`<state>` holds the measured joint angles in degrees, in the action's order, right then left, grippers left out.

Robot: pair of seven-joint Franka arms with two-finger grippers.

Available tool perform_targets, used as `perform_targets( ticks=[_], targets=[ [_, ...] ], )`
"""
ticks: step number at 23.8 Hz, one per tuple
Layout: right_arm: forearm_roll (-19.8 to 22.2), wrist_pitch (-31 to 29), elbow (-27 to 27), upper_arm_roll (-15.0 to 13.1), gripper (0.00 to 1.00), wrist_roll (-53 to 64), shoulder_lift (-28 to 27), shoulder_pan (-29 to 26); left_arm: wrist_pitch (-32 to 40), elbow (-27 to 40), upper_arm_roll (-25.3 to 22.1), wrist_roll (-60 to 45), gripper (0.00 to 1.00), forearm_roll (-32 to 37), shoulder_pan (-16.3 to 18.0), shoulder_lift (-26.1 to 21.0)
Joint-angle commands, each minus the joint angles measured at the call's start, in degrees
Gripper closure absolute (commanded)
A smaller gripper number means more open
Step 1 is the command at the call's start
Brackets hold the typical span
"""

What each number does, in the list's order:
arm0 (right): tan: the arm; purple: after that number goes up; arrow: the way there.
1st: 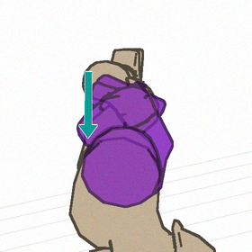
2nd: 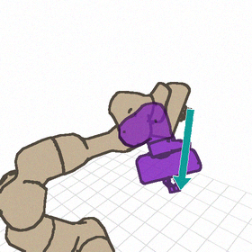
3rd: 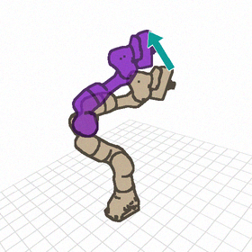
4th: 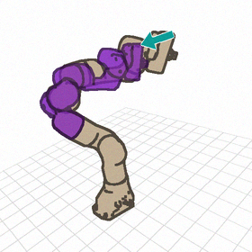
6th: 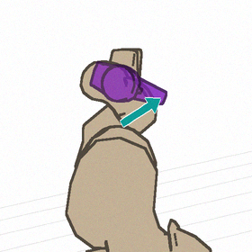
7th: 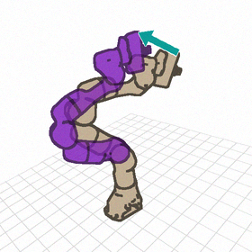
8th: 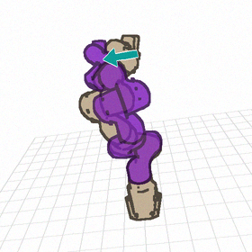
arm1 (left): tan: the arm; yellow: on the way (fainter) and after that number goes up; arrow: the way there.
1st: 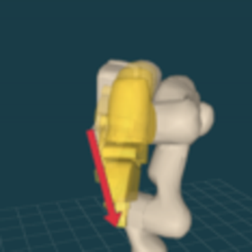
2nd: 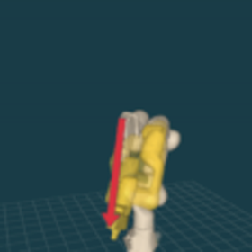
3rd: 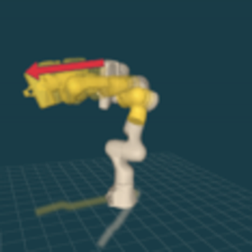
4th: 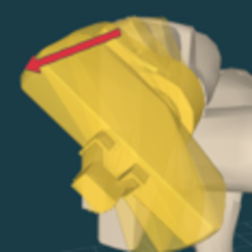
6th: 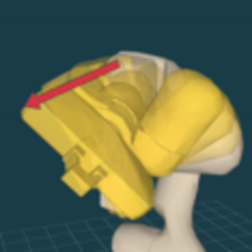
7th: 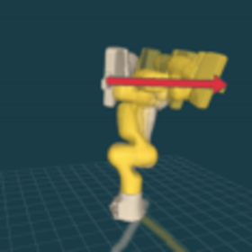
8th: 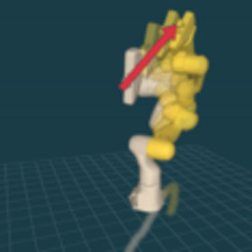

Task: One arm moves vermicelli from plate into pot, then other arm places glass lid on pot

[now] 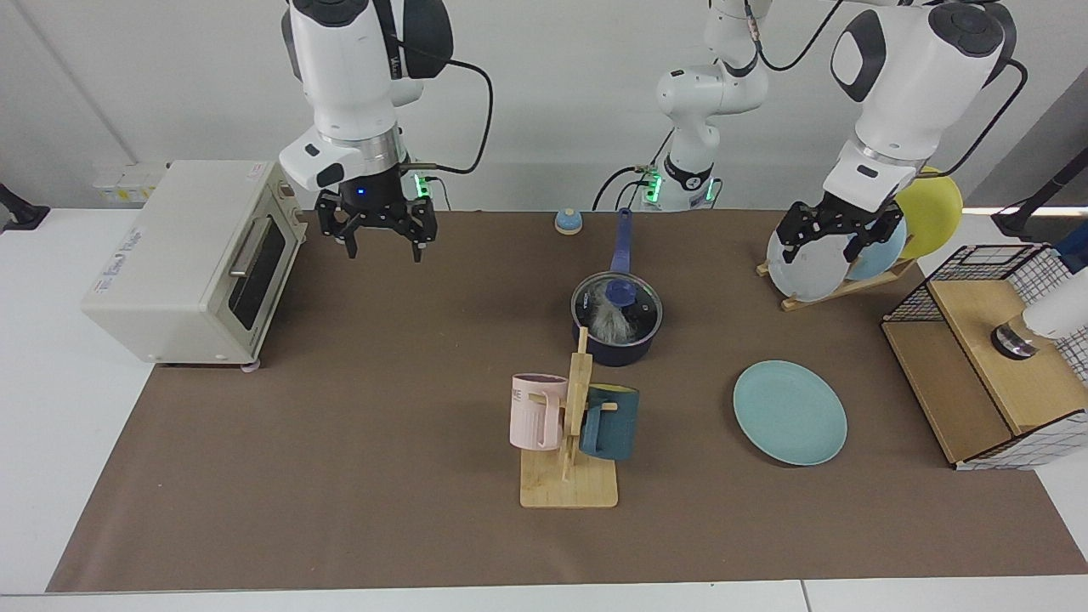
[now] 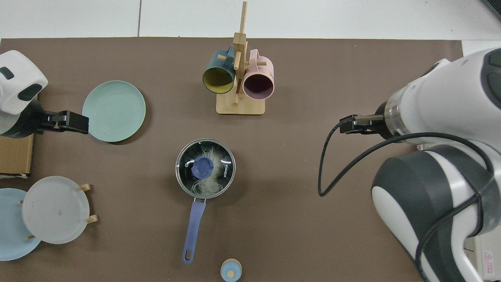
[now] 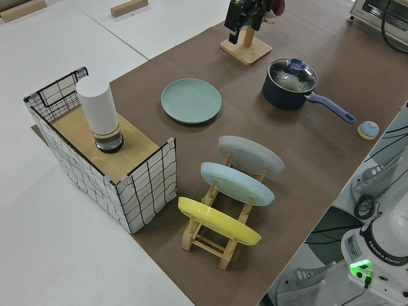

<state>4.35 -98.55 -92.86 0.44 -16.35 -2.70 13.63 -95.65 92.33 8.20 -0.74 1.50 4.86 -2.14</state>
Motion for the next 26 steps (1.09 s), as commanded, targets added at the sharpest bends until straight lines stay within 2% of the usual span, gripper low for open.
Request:
perform_targets(
  ticks=[1, 7, 26],
  targets=[
    [-0.2, 1.3, -1.7, 1.0, 0.02, 10.6, 1.2, -3.5, 1.1, -0.8, 0.1, -0.3, 0.0, -0.4, 0.2, 0.0],
    [-0.5, 0.7, -1.7, 1.1, 0.02, 14.6, 0.7, -5.8, 1.1, -0.8, 0.1, -0.3, 0.0, -0.4, 0.2, 0.0],
    [-2.2, 1.9, -1.7, 1.0, 0.01, 11.4, 0.7, -7.7, 1.1, -0.8, 0.1, -0.3, 0.0, -0.4, 0.2, 0.0]
  ],
)
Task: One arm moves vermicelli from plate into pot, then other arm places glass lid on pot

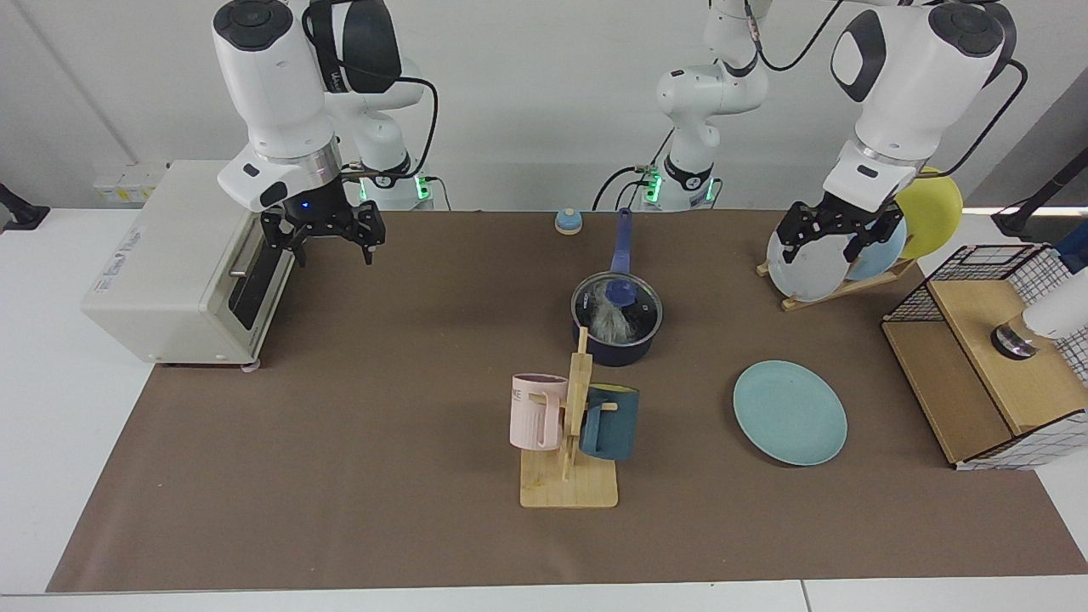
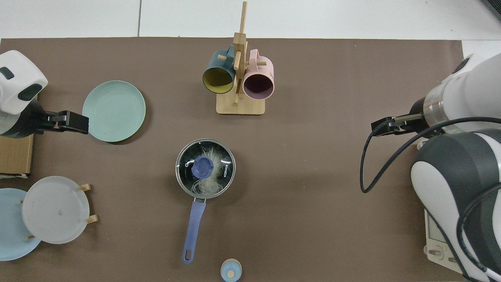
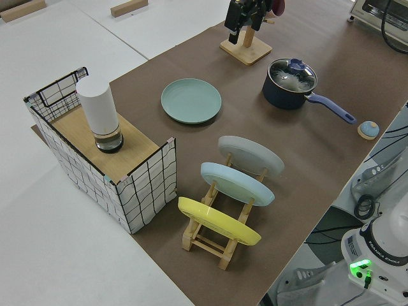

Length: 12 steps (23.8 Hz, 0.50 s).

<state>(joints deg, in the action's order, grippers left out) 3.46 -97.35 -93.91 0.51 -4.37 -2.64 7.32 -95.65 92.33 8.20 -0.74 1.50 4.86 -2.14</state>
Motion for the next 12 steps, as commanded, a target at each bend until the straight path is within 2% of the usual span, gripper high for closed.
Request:
perform_targets(
  ticks=[1, 12],
  targets=[
    [-1.4, 0.7, -0.7, 0.9, 0.01, -0.4, 0.6, -1.5, 1.1, -0.8, 0.1, -0.3, 0.0, -0.4, 0.2, 0.0],
    [-1.4, 0.3, -0.7, 0.9, 0.01, -0.5, 0.4, -2.0, 1.1, -0.8, 0.1, -0.3, 0.0, -0.4, 0.2, 0.0]
  ],
)
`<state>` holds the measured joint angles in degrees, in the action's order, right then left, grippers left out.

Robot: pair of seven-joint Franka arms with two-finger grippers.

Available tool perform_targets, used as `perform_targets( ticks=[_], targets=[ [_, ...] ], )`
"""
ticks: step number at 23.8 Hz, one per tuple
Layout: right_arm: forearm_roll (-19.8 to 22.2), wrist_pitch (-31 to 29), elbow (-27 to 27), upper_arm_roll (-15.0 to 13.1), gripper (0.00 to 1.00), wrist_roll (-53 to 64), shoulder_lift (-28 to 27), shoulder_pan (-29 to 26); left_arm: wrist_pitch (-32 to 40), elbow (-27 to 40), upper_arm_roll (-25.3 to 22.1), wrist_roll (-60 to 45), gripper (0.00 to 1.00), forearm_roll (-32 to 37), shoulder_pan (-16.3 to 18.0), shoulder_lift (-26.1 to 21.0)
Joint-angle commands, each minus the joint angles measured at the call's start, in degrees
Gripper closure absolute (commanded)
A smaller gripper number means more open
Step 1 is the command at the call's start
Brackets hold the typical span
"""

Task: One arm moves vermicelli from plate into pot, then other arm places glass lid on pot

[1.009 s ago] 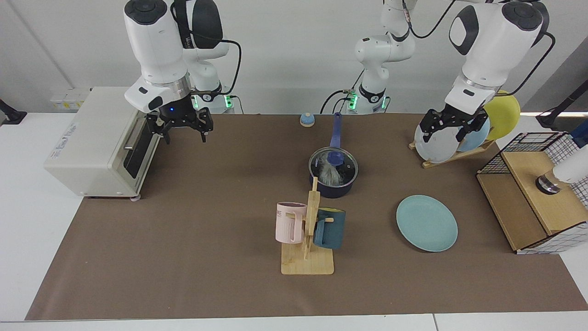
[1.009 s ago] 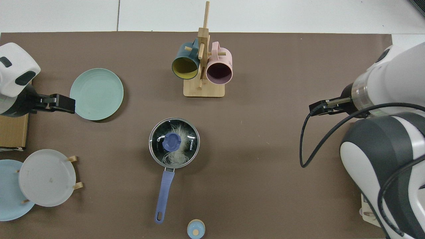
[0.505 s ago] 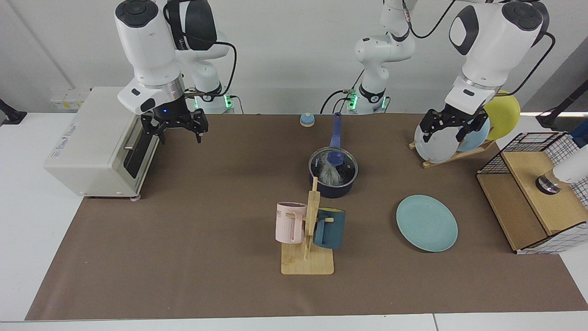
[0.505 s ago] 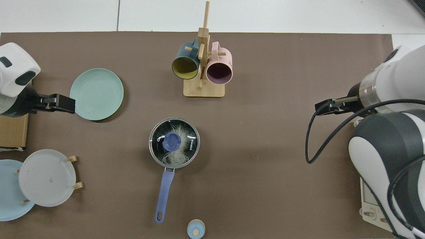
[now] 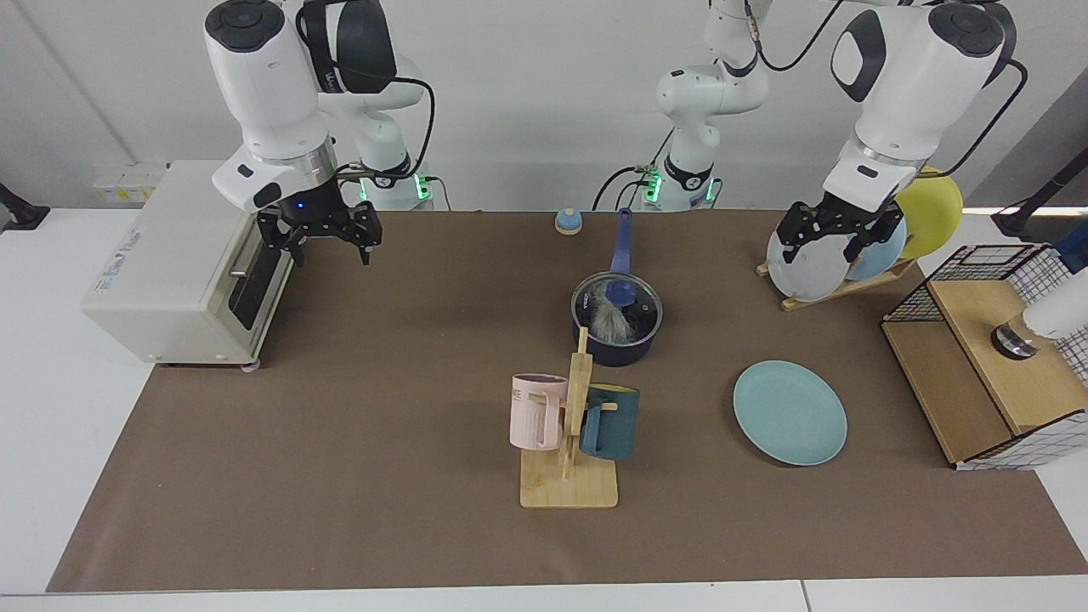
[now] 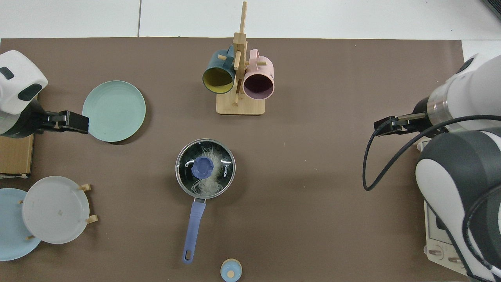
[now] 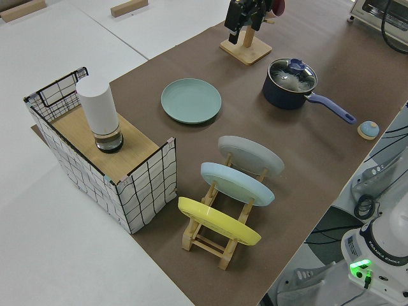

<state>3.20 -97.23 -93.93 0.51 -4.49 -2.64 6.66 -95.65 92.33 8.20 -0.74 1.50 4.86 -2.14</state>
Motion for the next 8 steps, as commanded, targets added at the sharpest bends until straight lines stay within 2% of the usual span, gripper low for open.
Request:
perform_targets(
  ticks=[1, 8],
  targets=[
    [-1.1, 0.2, -0.6, 0.9, 0.01, -0.3, 0.4, -1.3, 1.1, -0.8, 0.1, -0.3, 0.0, -0.4, 0.2, 0.0],
    [-1.1, 0.2, -0.5, 0.9, 0.01, -0.4, 0.4, -1.3, 1.2, -0.8, 0.1, -0.3, 0.0, -0.4, 0.2, 0.0]
  ],
)
